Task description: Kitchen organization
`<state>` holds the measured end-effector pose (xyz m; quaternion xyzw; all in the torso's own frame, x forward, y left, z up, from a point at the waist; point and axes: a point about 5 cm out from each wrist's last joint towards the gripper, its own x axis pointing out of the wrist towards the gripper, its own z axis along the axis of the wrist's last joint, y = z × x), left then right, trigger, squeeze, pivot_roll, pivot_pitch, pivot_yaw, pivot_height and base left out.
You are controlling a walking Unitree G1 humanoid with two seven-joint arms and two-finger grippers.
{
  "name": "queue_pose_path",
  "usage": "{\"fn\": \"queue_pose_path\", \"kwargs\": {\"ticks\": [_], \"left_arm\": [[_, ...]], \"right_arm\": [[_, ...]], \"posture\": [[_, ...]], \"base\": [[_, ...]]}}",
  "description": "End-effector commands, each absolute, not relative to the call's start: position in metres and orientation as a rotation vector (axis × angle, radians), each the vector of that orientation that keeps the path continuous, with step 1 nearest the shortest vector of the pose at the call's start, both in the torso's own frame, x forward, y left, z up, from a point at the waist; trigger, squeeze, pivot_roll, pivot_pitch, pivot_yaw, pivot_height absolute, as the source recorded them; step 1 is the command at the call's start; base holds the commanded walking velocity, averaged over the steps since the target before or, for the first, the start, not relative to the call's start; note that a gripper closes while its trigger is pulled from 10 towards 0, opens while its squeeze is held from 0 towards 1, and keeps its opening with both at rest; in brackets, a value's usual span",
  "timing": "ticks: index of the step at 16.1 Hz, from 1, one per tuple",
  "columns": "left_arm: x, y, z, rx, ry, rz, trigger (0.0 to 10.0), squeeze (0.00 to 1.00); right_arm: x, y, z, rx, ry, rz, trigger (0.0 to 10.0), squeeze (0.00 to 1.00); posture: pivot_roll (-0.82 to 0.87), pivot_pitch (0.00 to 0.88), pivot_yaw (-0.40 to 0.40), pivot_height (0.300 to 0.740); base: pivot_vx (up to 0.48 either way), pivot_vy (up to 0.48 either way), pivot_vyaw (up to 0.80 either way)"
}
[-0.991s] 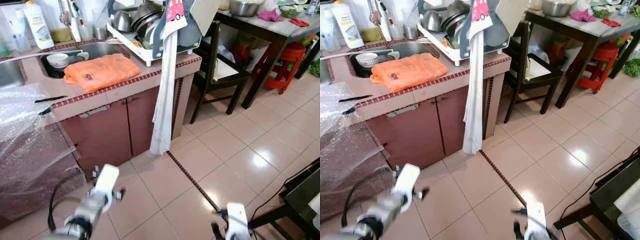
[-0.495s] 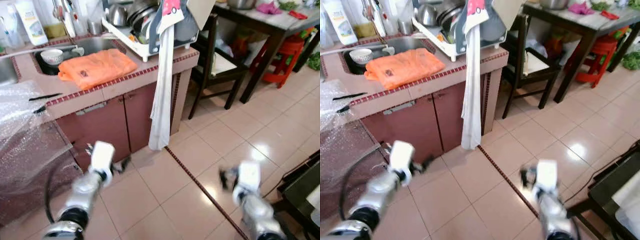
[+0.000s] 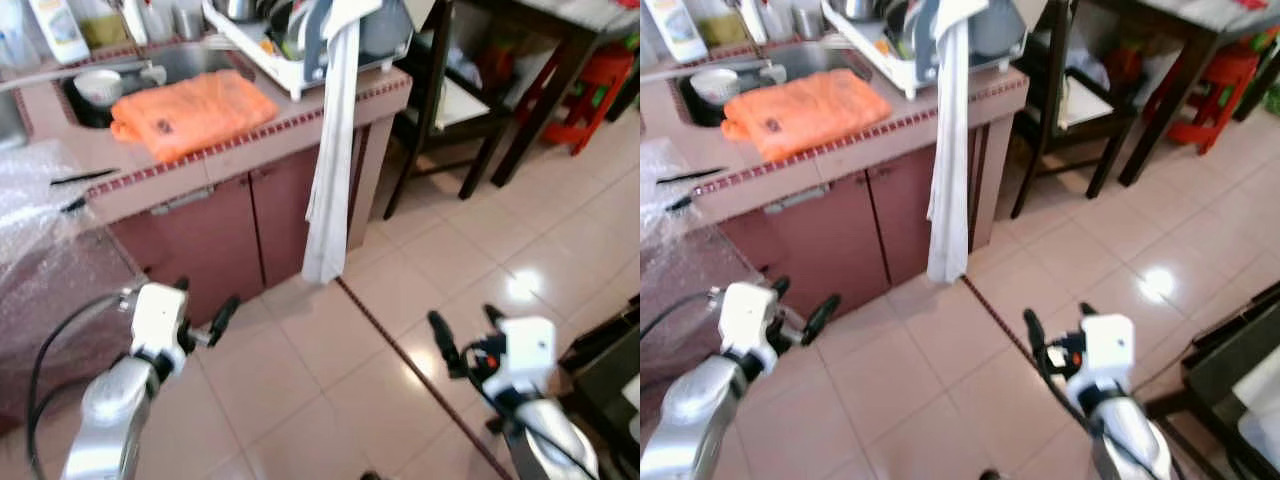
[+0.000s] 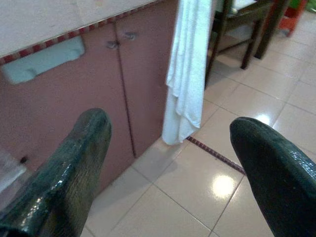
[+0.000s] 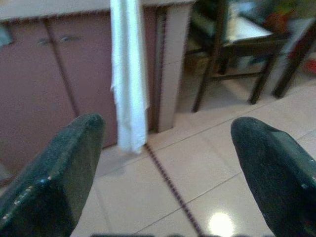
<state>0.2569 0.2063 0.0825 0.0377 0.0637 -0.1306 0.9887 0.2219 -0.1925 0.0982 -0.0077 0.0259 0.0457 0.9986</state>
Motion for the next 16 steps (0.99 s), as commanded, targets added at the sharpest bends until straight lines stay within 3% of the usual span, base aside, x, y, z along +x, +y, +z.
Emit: {"fn": "queue_pose_path", "kwargs": {"ticks": [1,5,8,12,16], "left_arm": [[0.252,0.204,0.087,0.061,0.132,-0.21,10.0,0.0],[0.241,0.194,0.104,0.111,0.08,-0.217,10.0,0.0],[0.238,0.193,0.101,0.107,0.102,-0.213,10.0,0.0],[0.246,0.19,0.104,0.115,0.093,-0.152,10.0,0.0],[0.249,0.189,0.103,0.144,0.088,-0.129,10.0,0.0]], "right_arm": [[0.218,-0.203,0.106,-0.025,0.047,-0.014,10.0,0.0],[0.209,-0.217,0.119,0.009,0.048,-0.168,10.0,0.0],[0.201,-0.203,0.113,-0.065,0.107,-0.126,10.0,0.0],[0.208,-0.187,0.116,-0.024,0.129,-0.076,10.0,0.0],[0.215,-0.19,0.123,-0.019,0.08,-0.089,10.0,0.0]], "posture": [[0.0,0.191,0.001,0.74],[-0.01,0.203,-0.001,0.74],[-0.02,0.186,-0.009,0.74],[-0.02,0.153,-0.012,0.74],[-0.01,0.124,-0.02,0.74]], "base": [[0.0,0.0,0.0],[0.0,0.0,0.0],[0.0,0.0,0.0],[0.0,0.0,0.0],[0.0,0.0,0.37]]}}
